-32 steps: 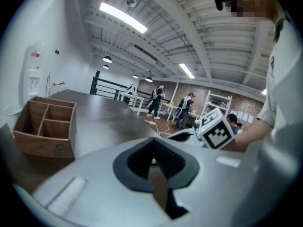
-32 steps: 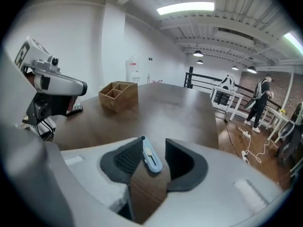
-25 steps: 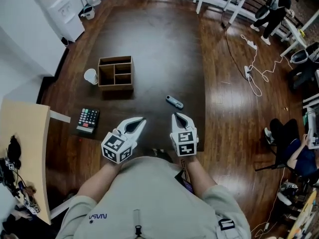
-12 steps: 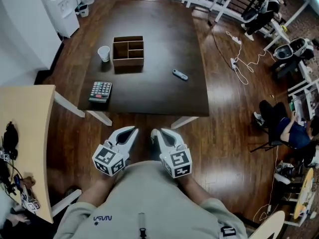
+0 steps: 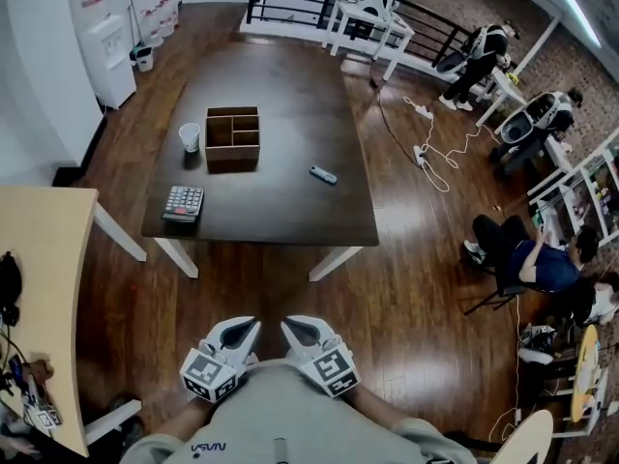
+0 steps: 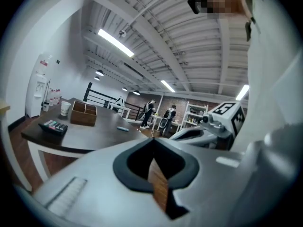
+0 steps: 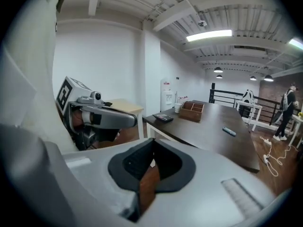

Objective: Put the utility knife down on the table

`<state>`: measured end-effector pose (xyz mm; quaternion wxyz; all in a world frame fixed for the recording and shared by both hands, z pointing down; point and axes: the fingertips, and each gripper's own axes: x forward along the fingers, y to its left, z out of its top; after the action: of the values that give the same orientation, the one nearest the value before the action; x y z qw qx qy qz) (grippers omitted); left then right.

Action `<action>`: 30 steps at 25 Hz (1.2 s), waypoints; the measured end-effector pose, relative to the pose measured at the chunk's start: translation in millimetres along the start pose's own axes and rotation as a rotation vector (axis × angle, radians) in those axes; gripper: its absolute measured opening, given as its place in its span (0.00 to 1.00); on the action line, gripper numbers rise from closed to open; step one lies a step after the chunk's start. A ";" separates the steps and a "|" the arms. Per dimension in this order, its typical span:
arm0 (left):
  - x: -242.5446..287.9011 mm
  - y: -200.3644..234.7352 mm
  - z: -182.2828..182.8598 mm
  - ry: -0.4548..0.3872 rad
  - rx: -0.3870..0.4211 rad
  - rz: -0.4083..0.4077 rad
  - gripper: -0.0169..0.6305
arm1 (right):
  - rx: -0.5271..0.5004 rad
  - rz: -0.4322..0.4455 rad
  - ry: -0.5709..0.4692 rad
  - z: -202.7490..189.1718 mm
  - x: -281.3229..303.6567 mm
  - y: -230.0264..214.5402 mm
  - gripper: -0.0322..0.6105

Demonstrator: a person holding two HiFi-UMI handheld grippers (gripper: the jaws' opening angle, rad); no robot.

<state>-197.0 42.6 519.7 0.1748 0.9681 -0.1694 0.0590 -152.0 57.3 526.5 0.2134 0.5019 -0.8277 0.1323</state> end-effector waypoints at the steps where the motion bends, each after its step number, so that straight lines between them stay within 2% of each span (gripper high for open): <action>1: 2.1 -2.2 -4.6 0.004 -0.014 -0.004 0.03 | 0.025 -0.003 -0.001 -5.0 -4.5 -1.9 0.05; 4: 8.9 -9.5 -19.7 0.015 -0.037 -0.013 0.03 | 0.117 0.013 -0.003 -24.2 -13.2 3.8 0.05; 7: 16.2 -12.0 -29.0 0.032 -0.002 -0.033 0.03 | 0.163 0.018 -0.022 -38.0 -7.6 6.4 0.05; 10: 7.2 -7.5 -23.0 0.030 0.021 0.000 0.03 | 0.158 -0.016 -0.051 -30.7 -7.6 -3.2 0.05; 14: -9.4 -1.3 -24.2 0.034 -0.030 0.062 0.03 | 0.127 0.003 -0.060 -21.6 -8.9 4.0 0.05; 22: 0.6 -3.7 -28.2 0.064 -0.033 0.044 0.03 | 0.124 0.010 -0.064 -16.8 -6.8 -2.2 0.05; 30: 4.1 0.3 -36.0 0.104 -0.076 0.033 0.03 | 0.115 0.003 -0.050 -14.5 -5.2 -3.6 0.05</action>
<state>-195.2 53.9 554.0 0.2190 0.9534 -0.1784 0.1058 -143.4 65.9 536.6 0.1631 0.5154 -0.8245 0.1674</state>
